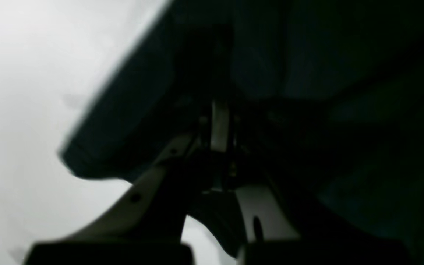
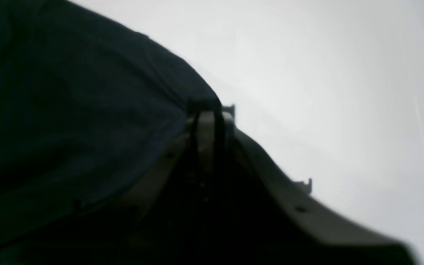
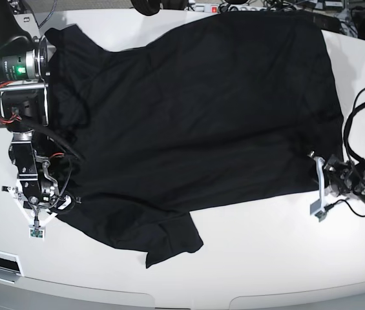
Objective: Layout the t-shirt on the table in an organized manner, then fold the t-shirt properly
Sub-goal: 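Release the hem and reposition both grippers along the shirt edges, then grasp the shirt body with the left gripper and pull it toward the right gripper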
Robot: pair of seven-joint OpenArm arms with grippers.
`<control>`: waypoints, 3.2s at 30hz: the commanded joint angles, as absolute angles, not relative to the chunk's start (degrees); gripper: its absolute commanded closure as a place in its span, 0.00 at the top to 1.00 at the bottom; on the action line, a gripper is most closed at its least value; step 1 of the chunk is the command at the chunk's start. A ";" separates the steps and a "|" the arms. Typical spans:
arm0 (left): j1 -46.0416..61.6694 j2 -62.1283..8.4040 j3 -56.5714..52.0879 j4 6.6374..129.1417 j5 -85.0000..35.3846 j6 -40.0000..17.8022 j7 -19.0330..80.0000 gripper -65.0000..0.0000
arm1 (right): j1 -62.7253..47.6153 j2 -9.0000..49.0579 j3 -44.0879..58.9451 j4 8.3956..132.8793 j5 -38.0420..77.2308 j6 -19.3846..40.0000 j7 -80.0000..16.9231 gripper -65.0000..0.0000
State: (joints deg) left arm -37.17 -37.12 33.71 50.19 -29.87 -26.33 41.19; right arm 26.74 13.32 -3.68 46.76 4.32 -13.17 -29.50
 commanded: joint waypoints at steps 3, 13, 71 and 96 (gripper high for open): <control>-40.88 -36.60 33.19 50.46 -23.16 -26.11 34.11 0.00 | 30.55 14.17 -3.60 47.97 2.92 -9.82 -28.36 0.35; -48.01 -34.04 32.56 51.27 -37.80 -31.38 45.21 0.00 | 34.13 16.78 -3.60 61.93 9.26 8.73 -39.99 0.37; -53.65 -33.26 25.80 38.26 -60.95 -40.00 61.23 0.00 | 13.91 26.83 -3.64 70.57 47.51 40.00 -62.02 0.00; -29.65 -33.67 25.80 47.22 -74.32 -40.00 73.49 0.00 | -1.30 26.50 -3.64 75.77 23.62 22.87 -51.11 0.00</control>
State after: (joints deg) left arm -28.32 -32.99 26.24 46.52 -73.17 -39.53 73.65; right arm -1.50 25.54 -4.01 75.33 24.53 22.83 -50.15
